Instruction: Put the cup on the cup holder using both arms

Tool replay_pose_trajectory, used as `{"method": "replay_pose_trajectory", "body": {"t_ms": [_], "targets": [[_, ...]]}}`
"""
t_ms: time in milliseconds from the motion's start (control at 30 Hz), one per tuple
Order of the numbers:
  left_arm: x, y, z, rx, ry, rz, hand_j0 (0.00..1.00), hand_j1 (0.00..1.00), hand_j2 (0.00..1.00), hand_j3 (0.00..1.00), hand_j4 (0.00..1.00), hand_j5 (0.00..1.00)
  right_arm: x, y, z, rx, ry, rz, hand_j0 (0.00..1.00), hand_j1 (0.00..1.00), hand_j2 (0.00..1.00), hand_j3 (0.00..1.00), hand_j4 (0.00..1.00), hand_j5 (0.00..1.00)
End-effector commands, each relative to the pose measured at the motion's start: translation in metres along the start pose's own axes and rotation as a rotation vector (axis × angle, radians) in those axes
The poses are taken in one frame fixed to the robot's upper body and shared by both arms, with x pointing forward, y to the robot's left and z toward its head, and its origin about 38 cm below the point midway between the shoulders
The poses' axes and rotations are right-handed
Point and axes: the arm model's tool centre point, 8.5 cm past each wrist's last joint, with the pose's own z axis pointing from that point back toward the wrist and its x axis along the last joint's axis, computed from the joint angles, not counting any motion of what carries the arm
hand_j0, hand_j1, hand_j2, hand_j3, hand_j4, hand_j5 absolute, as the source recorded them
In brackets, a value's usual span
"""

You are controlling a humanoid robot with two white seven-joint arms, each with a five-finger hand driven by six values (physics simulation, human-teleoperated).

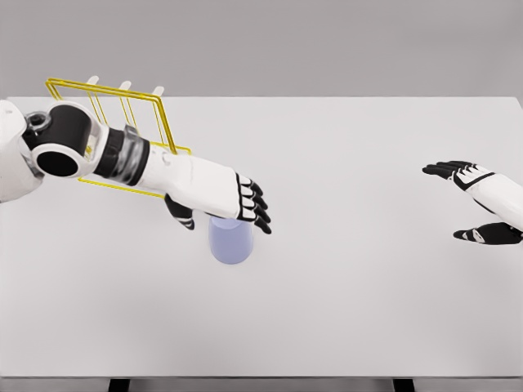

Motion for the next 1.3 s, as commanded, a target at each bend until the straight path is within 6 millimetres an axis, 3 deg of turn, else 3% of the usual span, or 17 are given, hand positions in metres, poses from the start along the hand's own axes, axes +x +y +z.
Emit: {"method": "replay_pose_trajectory", "body": {"t_ms": [0,100,833,1267], "targets": [[-0.001,-0.002,-0.004,-0.01,-0.002,0.004,1.0,1.0,1.0,1.0,1.0,1.0,0.0,-0.001,0.0,-0.005,0.0,-0.005,1.0,1.0,1.0,1.0,1.0,1.0],[-0.003,-0.004,-0.016,-0.024,-0.014,0.007,1.0,1.0,1.0,1.0,1.0,1.0,0.0,-0.001,0.0,-0.005,0.0,-0.005,1.0,1.0,1.0,1.0,1.0,1.0],[-0.01,-0.007,-0.03,-0.045,-0.006,0.0,0.99,0.99,0.99,0.99,0.99,0.99,0.0,0.0,0.001,-0.002,0.001,-0.006,1.0,1.0,1.0,1.0,1.0,1.0],[-0.009,-0.009,-0.031,-0.057,-0.008,-0.006,0.61,0.61,0.61,0.61,0.61,0.61,0.0,-0.001,0.001,-0.004,-0.001,-0.005,1.0,1.0,1.0,1.0,1.0,1.0]]}}
